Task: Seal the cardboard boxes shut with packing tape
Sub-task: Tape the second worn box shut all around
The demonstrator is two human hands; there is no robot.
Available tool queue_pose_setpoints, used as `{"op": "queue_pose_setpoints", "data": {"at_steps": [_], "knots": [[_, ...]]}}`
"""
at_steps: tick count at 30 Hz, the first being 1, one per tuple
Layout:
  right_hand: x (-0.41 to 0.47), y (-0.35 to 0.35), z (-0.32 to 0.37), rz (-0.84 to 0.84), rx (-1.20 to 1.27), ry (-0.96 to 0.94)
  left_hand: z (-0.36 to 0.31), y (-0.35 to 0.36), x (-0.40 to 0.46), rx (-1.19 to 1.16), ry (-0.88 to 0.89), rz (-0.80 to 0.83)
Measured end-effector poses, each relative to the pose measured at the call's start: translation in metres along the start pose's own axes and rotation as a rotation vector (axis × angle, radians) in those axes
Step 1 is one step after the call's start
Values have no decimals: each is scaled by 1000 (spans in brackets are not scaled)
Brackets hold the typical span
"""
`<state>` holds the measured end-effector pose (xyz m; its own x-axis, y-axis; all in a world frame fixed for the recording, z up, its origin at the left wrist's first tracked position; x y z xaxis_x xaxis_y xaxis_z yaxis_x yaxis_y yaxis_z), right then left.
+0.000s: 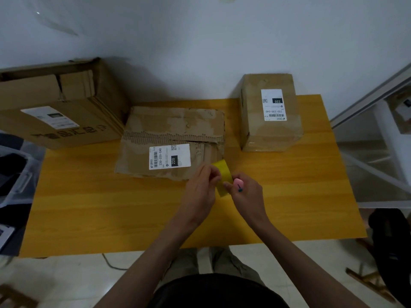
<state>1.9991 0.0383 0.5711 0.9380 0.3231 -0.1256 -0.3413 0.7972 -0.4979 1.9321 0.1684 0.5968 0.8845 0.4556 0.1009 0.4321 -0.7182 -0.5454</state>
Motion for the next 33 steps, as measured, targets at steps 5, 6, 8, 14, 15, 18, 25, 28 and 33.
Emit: {"op": "queue_pose_setpoints", "data": {"at_steps": [5,6,8,14,15,18,25,28,33], "knots": [[-17,-7,-5,-79,1,-90,-1,4,1,-266,-422,-33],[-20,-9,-6,-87,-2,-116,0,7,0,-301,-478,-34],[-22,-13,-13,-98,-25,-155,2,15,0,-362,-582,-15],[-22,-27,-47,-169,-138,-171,12,42,4,-563,-872,74],[-23,-28,-52,-179,-152,-160,15,46,6,-573,-904,86],[-30,-24,-68,-160,-190,-100,22,58,11,-268,-783,157],[-12,-14,-111,-193,-253,118,45,46,2,243,-89,79],[-3,-7,-131,-131,-364,202,83,30,23,408,17,136],[0,11,-152,-47,-454,335,123,34,48,742,175,343]]}}
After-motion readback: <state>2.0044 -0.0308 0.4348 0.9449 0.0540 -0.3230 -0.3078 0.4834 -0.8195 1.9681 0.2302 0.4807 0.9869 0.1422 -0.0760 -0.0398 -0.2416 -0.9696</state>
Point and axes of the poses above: each hand's wrist, its own x-axis towards the middle knuckle, its own y-axis out of the palm, z = x × y, the point moved 2 cm from there along x, towards the middle knuckle, and after that the axes turned 6 degrees about -z, right-handed, at the moved point
